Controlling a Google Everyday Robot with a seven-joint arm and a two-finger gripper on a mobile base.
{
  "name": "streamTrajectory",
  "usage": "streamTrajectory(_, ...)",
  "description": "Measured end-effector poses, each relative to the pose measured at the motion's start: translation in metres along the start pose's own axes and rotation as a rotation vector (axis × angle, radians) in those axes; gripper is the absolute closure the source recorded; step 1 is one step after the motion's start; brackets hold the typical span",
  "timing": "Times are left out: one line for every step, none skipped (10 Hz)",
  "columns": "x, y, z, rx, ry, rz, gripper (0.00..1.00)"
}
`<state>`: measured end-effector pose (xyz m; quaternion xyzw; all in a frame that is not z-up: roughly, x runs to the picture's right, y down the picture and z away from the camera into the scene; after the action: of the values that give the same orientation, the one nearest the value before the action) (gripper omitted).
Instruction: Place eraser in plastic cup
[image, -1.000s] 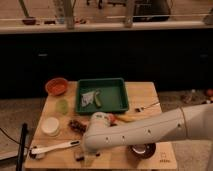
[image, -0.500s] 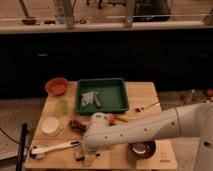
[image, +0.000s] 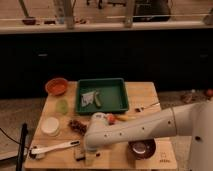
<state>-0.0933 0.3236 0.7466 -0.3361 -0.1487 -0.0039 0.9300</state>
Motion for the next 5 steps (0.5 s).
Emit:
streamTrajectory(0.0016,0.0005,0.0005,0.001,0.003,0.002,0.27)
streamTrajectory(0.0059,0.0025,0.0,0.009,0.011,0.004,0.41)
streamTrajectory(0.0077,0.0038,-0.0007,0.012,0.012,0.006,0.48)
streamTrajectory(0.0092,0.0047,-0.0025,0.019,0.011,0.006,0.59)
streamTrajectory(0.0106,0.0058,-0.004,0.023,0.01,0.007,0.69)
